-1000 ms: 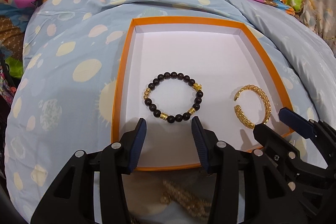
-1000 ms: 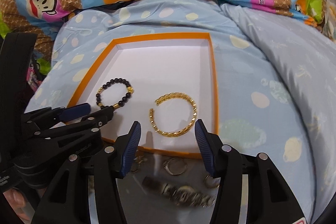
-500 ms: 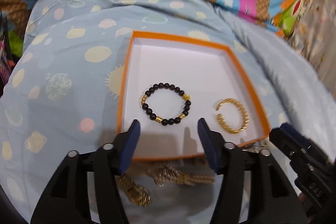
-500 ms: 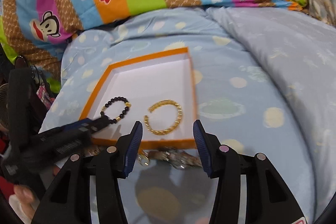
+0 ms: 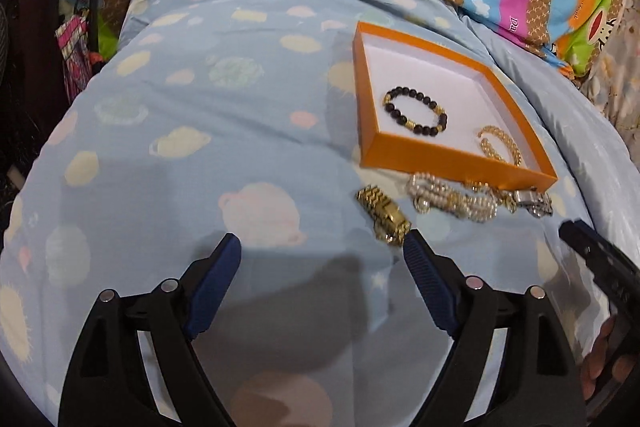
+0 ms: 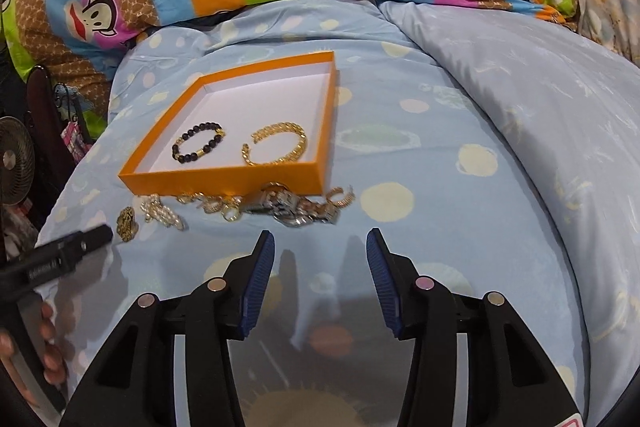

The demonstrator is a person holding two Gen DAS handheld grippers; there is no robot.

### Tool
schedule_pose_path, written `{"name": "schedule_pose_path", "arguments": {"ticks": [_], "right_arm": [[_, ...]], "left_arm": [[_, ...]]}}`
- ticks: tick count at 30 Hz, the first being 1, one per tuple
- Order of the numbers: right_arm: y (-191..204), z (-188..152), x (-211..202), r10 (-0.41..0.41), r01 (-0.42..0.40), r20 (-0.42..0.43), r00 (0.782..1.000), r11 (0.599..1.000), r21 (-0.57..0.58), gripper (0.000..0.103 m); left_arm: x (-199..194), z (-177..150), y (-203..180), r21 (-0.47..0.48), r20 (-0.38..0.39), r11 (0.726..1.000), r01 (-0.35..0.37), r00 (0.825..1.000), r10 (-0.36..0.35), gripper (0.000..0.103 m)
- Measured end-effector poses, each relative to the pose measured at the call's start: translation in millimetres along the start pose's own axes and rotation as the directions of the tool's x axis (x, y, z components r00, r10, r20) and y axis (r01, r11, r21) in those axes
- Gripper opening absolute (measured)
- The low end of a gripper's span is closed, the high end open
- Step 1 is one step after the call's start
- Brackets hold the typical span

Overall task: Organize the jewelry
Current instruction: 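Grasp the silver watch beside the box with the right tool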

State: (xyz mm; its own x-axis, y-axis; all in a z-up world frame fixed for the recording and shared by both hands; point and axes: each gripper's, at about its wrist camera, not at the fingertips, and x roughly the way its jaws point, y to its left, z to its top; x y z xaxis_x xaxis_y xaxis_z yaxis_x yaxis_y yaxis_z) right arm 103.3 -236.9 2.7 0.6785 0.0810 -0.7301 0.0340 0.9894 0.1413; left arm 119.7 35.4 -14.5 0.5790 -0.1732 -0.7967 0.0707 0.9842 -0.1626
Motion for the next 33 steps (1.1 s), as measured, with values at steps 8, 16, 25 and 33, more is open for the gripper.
{"name": "schedule_pose_path", "arguments": {"ticks": [8,16,25,33], "right_arm": [[14.2,13.2,26.4,0.025,-0.028,-0.045,0.999,0.998,-0.057,0.031],[15.8,21.1,33.7,0.054,-0.059,-0.062,0.997,0.995,-0.081,0.027],[19.0,-6.4,14.9,0.159,-0.167,-0.139,0.978,0.985,-0.048,0.000],[9.7,14.5,12.6,0.095,-0.099,-0.053,0.994,0.993,-0.066,0.037]], "left_arm": [[-2.7,-3.8,-5.1,0.032,0.027,0.999,-0.010,1.000,0.009,0.081],[-1.6,-4.3,-3.8,0.029,0.030,1.000,-0.005,1.000,0.004,0.081],[-1.5,-5.6,-3.3,0.025,0.033,1.000,0.006,0.999,-0.007,0.082],[-1.6,-6.0,-3.3,0.024,0.034,1.000,0.007,0.999,-0.008,0.083]]}}
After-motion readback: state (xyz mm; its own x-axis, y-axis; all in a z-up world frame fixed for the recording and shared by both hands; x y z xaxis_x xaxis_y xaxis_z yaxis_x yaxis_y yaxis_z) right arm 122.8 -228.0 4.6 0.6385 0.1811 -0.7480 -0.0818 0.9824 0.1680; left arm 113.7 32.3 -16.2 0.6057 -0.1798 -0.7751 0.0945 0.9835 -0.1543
